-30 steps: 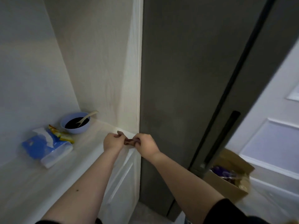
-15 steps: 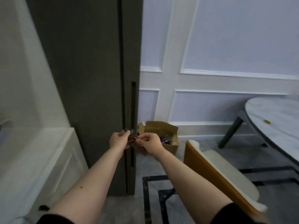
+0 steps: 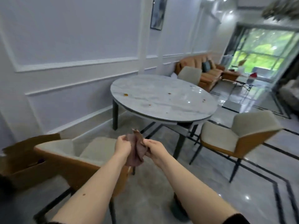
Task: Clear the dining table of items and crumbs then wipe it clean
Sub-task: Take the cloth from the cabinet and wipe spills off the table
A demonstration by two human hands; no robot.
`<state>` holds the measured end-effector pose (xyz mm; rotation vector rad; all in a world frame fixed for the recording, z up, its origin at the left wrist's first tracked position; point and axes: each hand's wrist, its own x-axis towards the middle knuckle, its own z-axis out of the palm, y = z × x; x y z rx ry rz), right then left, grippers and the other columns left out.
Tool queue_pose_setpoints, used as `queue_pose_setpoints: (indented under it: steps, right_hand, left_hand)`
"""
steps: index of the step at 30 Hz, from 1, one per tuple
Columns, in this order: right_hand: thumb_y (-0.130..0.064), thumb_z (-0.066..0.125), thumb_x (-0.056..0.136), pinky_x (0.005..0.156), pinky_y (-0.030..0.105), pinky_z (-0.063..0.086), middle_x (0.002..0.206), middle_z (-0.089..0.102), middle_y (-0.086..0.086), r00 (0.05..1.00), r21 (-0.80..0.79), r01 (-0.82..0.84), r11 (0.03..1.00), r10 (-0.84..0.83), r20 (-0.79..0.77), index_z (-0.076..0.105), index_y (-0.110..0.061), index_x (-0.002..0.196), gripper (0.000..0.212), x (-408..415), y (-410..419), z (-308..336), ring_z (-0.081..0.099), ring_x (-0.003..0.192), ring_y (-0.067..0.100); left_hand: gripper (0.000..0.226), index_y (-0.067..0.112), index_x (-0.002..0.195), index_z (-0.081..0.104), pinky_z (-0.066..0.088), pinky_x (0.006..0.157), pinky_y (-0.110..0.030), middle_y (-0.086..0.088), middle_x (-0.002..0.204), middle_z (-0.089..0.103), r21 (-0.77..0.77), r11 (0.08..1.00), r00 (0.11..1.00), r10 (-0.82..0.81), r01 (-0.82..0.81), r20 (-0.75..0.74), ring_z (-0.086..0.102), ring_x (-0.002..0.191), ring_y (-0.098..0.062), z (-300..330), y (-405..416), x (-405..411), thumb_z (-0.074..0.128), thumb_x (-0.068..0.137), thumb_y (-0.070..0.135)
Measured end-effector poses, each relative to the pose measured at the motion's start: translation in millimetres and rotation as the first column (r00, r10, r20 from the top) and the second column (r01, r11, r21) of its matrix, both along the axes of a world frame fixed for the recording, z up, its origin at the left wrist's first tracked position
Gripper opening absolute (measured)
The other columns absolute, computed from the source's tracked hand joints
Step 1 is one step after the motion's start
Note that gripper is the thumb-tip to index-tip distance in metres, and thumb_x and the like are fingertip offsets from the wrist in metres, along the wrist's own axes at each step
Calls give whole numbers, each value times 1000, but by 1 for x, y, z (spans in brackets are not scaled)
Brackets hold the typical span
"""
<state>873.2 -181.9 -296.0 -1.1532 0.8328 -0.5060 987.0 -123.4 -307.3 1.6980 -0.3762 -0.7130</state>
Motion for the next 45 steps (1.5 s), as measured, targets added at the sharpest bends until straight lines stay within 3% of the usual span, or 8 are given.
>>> queue_pose_setpoints:
  steps: [4,9,15,22,27,32,41,45]
  right_hand:
    - [-11,50,96,61,23,46,89,68,13,972,58,227,972,-230,46,65,-7,93,16,-135,-74,1,59,71,15]
    - [-14,50,96,67,24,53,93,70,9,904,69,422,904,-426,46,65,-7,102,18,-285,-142,4,65,80,15]
    - [-13,45,98,64,20,51,90,66,4,870,65,493,868,-493,-3,61,-3,113,24,-361,-198,3,63,78,12]
    - [-11,47,97,65,25,52,87,63,10,763,167,644,747,-644,-58,60,-1,112,22,-426,-328,-34,59,76,18]
    - [-5,35,99,84,37,48,120,58,20,587,307,772,556,-809,-11,51,-1,119,26,-497,-406,-33,55,113,30]
    - [-1,34,99,92,43,46,135,49,25,465,348,835,426,-885,-33,41,6,134,37,-592,-476,-40,50,123,38]
    - [1,56,89,67,30,54,87,61,14,523,65,849,525,-816,-247,49,-4,98,13,-798,-601,-22,64,76,23]
    - [-7,63,86,55,22,49,86,60,7,575,-157,738,656,-733,-362,47,-7,121,38,-862,-673,-16,59,71,15]
  left_hand:
    - [25,11,108,46,41,86,-31,-12,107,54,-20,993,992,-113,115,57,53,98,-26,1,-89,-128,43,87,-3]
    - [11,11,84,63,50,89,-37,-14,98,68,-40,923,924,-383,383,9,62,97,-29,-1,-186,-277,53,89,15]
    - [30,7,88,67,44,65,-25,-4,79,65,-86,812,811,-583,578,-51,61,79,-19,6,-264,-368,60,88,37]
    - [23,8,68,57,44,59,-26,-8,66,58,-12,797,786,-597,603,-158,55,73,-24,-25,-400,-435,54,90,12]
    - [42,3,110,59,49,96,-45,-17,112,63,5,783,743,-589,622,-317,59,98,-29,-48,-517,-500,39,87,33]
    - [47,8,127,48,46,89,-44,-14,112,55,-54,763,687,-609,645,-398,55,104,-32,-15,-570,-609,26,96,34]
    - [26,3,117,48,39,91,-31,-10,114,55,-22,622,621,-780,783,78,53,110,-26,5,-708,-805,36,99,17]
    - [13,11,101,44,47,75,-25,-8,100,64,-82,599,604,-790,797,101,60,95,-23,14,-777,-860,33,99,16]
